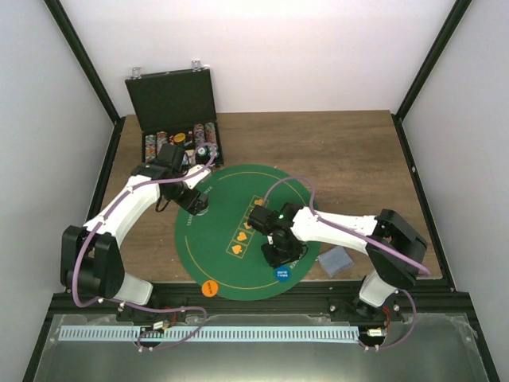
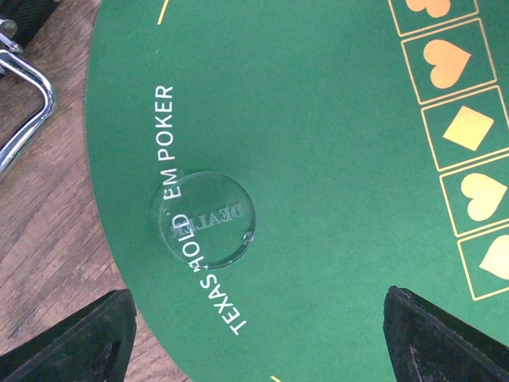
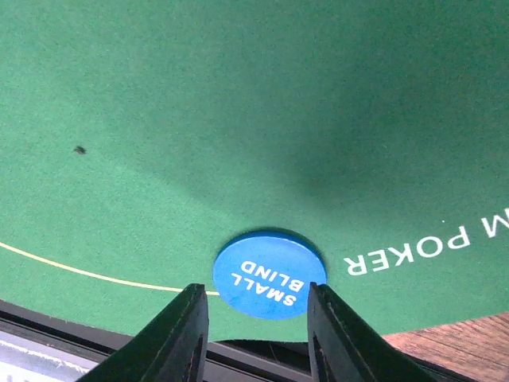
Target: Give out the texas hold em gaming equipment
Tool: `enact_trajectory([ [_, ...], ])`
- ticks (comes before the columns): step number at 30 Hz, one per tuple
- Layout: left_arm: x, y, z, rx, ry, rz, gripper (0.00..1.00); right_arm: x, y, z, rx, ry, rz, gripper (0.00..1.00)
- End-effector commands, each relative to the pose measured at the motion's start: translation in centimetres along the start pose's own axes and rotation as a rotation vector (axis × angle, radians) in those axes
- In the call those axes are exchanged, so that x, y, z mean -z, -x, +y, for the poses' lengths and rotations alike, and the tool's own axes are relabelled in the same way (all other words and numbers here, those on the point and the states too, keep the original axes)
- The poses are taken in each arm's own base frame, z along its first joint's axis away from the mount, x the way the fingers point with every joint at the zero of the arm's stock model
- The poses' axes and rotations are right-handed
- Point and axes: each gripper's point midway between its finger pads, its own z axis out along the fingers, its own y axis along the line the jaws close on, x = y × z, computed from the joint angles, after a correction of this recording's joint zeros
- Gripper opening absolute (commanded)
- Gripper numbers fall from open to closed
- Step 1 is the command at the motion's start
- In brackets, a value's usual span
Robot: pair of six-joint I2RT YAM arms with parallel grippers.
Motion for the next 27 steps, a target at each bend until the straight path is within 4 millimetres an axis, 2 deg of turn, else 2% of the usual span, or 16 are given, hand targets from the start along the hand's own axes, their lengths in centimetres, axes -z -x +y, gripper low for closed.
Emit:
enact_trajectory([
  [1, 0.1, -0.1, 0.6, 0.021, 0.016, -0.013, 0.87, 1.3, 0.7, 0.9, 0.024, 0.027, -0.047, 0.36],
  [4, -0.1, -0.3, 0.5, 0.022, 0.012, -0.006, 0.87, 0.9, 0.8, 1.1, 0.033, 0.035, -0.035, 0.36],
  [7, 0.0, -0.5, 0.6, 0.023, 0.014, -0.003, 0.87, 1.4, 1.4, 2.4, 0.081, 0.087, -0.054, 0.36],
  [12, 1.4, -0.4, 0.8, 0.022, 0.013, -0.007, 0.87, 4.2, 3.0, 6.2, 0.210, 0.270, -0.160, 0.41],
  [15, 2.4, -1.2, 0.0, 0.001, -0.018, 0.002, 0.85, 6.1, 3.6, 9.3, 0.280, 0.440, -0.221, 0.45],
  [17, 2.9, -1.8, -1.0, -0.025, -0.059, 0.014, 0.83, 7.0, 3.6, 10.4, 0.299, 0.510, -0.237, 0.46],
  [20, 3.7, -2.8, -3.8, -0.071, -0.184, 0.030, 0.76, 7.3, 3.6, 9.5, 0.259, 0.493, -0.258, 0.47],
  [24, 4.2, -4.9, -7.0, -0.190, -0.241, 0.099, 0.73, 4.4, 2.4, 4.6, 0.111, 0.284, -0.174, 0.50],
  [27, 4.2, -6.5, -8.8, -0.275, -0.241, 0.137, 0.73, 2.5, 0.9, 2.4, 0.044, 0.195, -0.117, 0.54],
])
